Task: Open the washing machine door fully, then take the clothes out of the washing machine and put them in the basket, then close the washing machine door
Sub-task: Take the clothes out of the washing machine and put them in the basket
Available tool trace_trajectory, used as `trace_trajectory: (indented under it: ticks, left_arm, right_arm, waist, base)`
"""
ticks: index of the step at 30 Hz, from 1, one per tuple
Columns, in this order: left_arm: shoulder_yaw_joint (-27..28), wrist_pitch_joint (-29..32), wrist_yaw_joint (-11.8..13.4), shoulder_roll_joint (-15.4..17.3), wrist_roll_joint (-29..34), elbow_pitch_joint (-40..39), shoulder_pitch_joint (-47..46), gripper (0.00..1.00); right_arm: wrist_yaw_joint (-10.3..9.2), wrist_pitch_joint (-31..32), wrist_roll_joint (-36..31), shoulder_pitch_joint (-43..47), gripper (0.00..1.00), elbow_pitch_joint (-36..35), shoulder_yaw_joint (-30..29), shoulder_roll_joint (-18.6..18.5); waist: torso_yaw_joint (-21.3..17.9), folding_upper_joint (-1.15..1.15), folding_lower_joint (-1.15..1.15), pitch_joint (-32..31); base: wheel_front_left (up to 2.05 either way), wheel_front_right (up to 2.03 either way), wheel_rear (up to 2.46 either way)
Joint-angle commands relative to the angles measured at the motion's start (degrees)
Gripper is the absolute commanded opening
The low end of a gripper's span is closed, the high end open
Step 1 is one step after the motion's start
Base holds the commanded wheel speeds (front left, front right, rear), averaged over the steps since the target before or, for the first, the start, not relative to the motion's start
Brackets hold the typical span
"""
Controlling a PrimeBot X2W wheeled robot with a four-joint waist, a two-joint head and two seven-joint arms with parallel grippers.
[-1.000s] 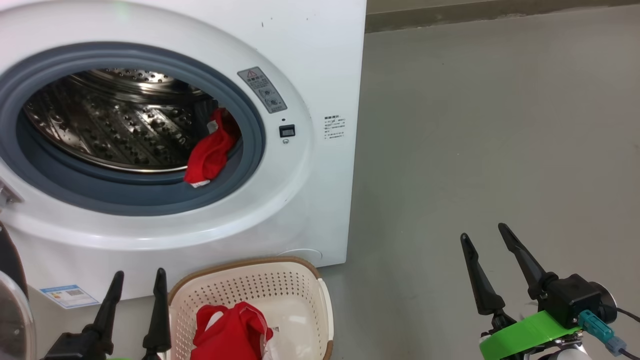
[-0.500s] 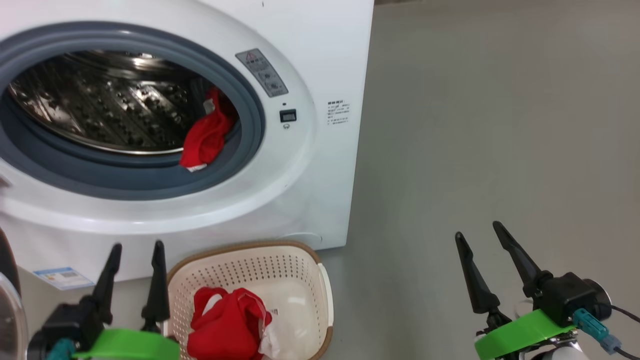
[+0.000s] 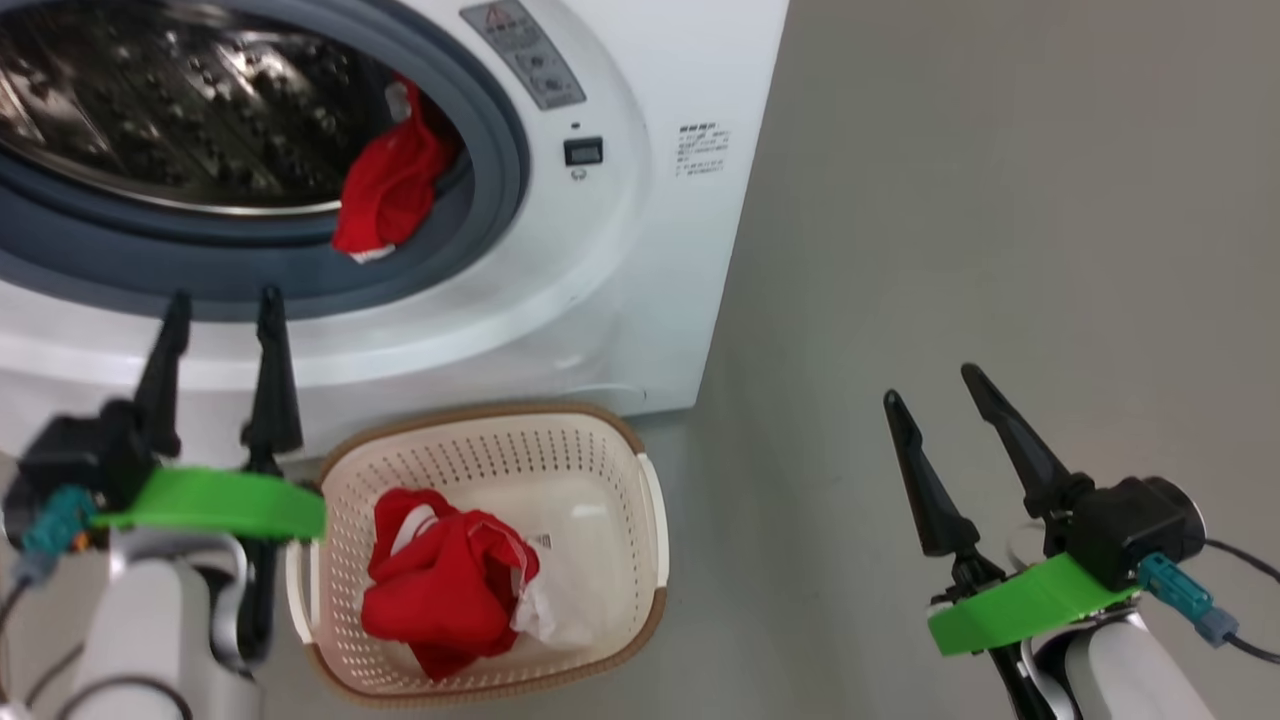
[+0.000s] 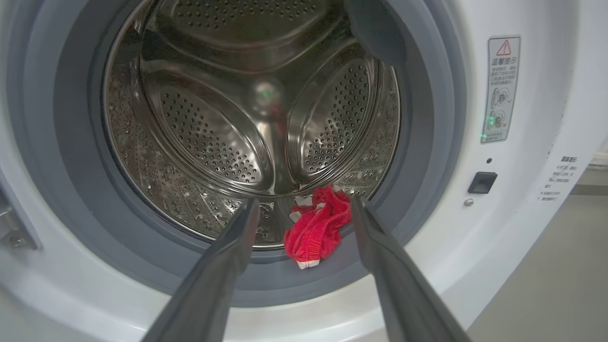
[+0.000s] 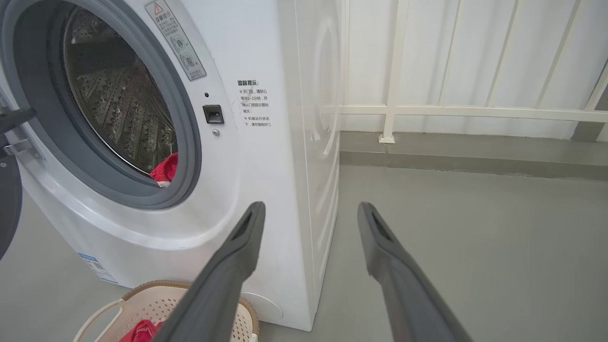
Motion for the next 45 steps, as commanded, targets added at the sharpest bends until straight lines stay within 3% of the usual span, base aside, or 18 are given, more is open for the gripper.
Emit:
trace_trajectory:
  ticks: [1, 17, 25, 34, 39, 45]
  left_arm:
    - [1.6, -0.5, -0.1, 2.4, -0.3, 0.3, -3.8, 1.00]
    - [0.0, -0.2, -0.9, 4.9, -4.2, 14.2, -25.8, 1.00]
    - [-11.0, 8.8, -1.1, 8.1, -14.0, 19.8, -33.2, 1.00]
    - [-19.5, 18.4, -1.1, 12.2, -21.2, 23.4, -35.6, 1.00]
    - [-21.0, 20.4, -0.9, 14.1, -21.8, 27.1, -36.8, 1.00]
    - [-22.3, 20.1, 1.6, 14.6, -19.7, 31.4, -39.4, 1.00]
  right_arm:
    - [0.19, -0.4, 0.7, -2.2, 1.00, -1.6, 1.6, -0.6]
    - [0.19, -0.4, 2.2, -9.0, 1.00, -0.3, 5.3, -1.4]
    - [0.19, -0.4, 3.8, -10.7, 1.00, 0.4, 7.0, -1.9]
    - [0.19, -0.4, 4.5, -11.3, 1.00, -0.1, 8.8, -2.6]
    - [0.19, -0.4, 5.2, -11.8, 1.00, -0.4, 10.3, -3.0]
    - [0.19, -0.4, 6.0, -12.4, 1.00, -0.3, 11.3, -3.2]
  waist:
    - [0.3, 0.00, 0.00, 3.6]
    - [-0.7, 0.00, 0.00, 13.3]
    - [-1.1, 0.00, 0.00, 15.4]
    - [-1.9, 0.00, 0.00, 15.9]
    - [-3.1, 0.00, 0.00, 16.3]
    - [-4.2, 0.00, 0.00, 16.9]
  base:
    - [0.00, 0.00, 0.00]
    - [0.00, 0.00, 0.00]
    - [0.00, 0.00, 0.00]
    - [0.00, 0.00, 0.00]
    - [0.00, 0.00, 0.00]
    - [0.00, 0.00, 0.00]
